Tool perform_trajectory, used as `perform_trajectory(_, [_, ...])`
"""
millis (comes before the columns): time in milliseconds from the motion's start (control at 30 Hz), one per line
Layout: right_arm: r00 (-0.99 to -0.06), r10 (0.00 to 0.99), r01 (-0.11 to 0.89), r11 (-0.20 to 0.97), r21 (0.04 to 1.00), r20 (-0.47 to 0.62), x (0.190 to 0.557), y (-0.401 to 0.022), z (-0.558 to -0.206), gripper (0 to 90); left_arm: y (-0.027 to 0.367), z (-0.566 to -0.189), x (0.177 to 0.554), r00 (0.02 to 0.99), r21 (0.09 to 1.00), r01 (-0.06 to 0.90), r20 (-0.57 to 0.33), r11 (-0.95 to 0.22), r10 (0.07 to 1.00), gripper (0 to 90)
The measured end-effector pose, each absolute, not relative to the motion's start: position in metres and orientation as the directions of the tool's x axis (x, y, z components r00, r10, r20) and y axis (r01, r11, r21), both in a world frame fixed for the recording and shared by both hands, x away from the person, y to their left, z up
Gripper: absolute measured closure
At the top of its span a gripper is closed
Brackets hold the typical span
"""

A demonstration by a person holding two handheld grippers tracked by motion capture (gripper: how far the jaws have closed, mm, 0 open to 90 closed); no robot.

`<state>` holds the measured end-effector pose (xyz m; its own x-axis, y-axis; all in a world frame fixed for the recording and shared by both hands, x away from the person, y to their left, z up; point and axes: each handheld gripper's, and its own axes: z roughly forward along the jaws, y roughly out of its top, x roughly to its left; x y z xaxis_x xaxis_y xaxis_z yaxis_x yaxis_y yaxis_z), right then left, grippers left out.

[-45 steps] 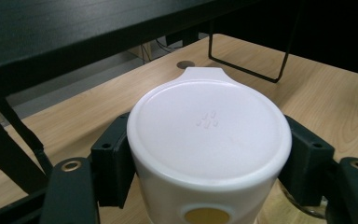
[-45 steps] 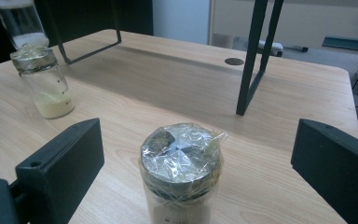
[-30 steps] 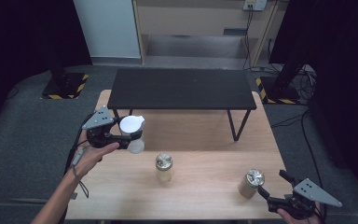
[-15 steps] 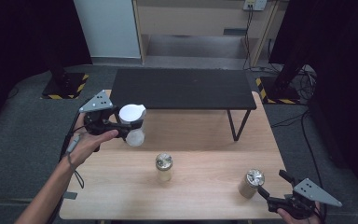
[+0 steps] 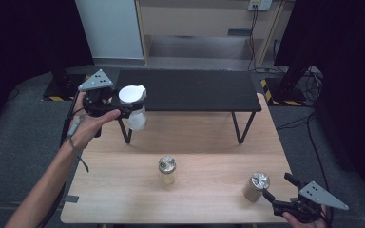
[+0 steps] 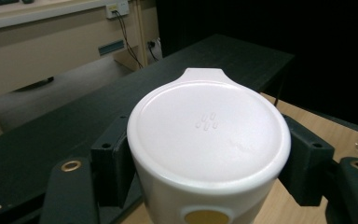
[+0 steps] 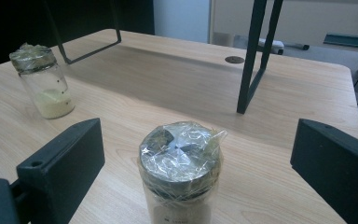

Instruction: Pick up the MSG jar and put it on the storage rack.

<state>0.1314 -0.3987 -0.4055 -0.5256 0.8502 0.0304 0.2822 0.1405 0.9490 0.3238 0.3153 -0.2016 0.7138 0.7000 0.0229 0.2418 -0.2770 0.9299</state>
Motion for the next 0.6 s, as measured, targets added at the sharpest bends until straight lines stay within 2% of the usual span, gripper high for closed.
perform_trajectory(600, [-0.526, 0.85, 0.292, 0.138, 0.947, 0.039, 0.132, -0.399, -0.406, 3.7, 0.297, -0.181, 0.359, 0.614, 0.94, 0.261, 0.015, -0.221, 0.79, 29.7])
